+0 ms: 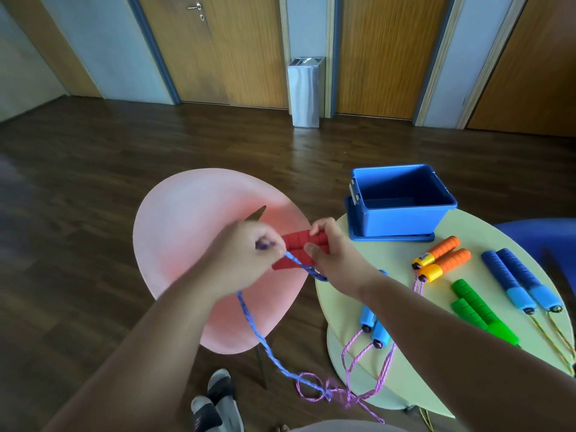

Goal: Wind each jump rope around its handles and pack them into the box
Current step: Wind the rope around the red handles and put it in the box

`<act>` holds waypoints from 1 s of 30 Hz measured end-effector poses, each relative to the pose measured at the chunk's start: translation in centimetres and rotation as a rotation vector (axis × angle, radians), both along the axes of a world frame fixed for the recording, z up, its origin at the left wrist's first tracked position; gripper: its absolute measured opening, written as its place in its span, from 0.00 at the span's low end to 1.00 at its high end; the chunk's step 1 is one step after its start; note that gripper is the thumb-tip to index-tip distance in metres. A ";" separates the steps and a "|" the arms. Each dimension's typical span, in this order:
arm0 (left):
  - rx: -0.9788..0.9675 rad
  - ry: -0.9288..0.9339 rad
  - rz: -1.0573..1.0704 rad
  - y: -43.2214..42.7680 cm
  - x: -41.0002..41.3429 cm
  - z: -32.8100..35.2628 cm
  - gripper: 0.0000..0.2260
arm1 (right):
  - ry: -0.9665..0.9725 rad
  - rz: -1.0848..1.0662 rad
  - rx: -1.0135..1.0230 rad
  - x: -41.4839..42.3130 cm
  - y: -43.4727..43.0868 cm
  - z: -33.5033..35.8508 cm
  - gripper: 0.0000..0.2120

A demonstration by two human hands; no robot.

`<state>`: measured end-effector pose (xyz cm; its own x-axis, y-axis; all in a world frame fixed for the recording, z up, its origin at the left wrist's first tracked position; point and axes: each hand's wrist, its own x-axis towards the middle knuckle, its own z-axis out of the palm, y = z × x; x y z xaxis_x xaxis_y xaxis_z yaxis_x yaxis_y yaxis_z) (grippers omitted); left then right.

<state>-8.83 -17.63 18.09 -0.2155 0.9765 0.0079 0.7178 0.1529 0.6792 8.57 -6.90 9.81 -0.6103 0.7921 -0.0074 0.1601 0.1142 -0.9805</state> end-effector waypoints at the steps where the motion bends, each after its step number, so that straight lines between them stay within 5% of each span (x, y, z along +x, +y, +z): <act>1: 0.023 0.068 -0.009 0.7 0.0 1.1 0.05 | 0.025 0.028 0.028 -0.2 -0.6 0.2 0.09; 4: 0.080 0.209 -0.066 3.2 0.5 3.4 0.04 | 0.208 0.044 0.042 -0.5 -1.8 1.5 0.04; 7: 0.080 0.180 -0.110 5.1 0.7 4.8 0.04 | 0.297 -0.072 0.131 0.2 -1.9 3.4 0.12; 12: 0.028 0.106 -0.261 7.5 1.4 7.3 0.03 | 0.256 -0.123 0.292 2.0 -1.9 5.3 0.10; 18: -0.259 -0.129 -0.438 9.8 2.7 8.6 0.03 | 0.287 -0.034 0.368 3.8 -3.3 5.6 0.07; 22: -0.358 -0.096 -0.502 11.1 4.0 8.4 0.03 | 0.149 -0.012 0.404 4.9 -3.3 4.6 0.11; 27: -0.526 0.168 -0.551 11.9 4.3 8.5 0.07 | 0.102 -0.037 0.274 6.4 -2.8 4.1 0.07; 30: -0.626 0.129 -0.602 12.3 2.7 8.9 0.06 | 0.093 -0.050 0.252 7.4 -2.7 4.4 0.07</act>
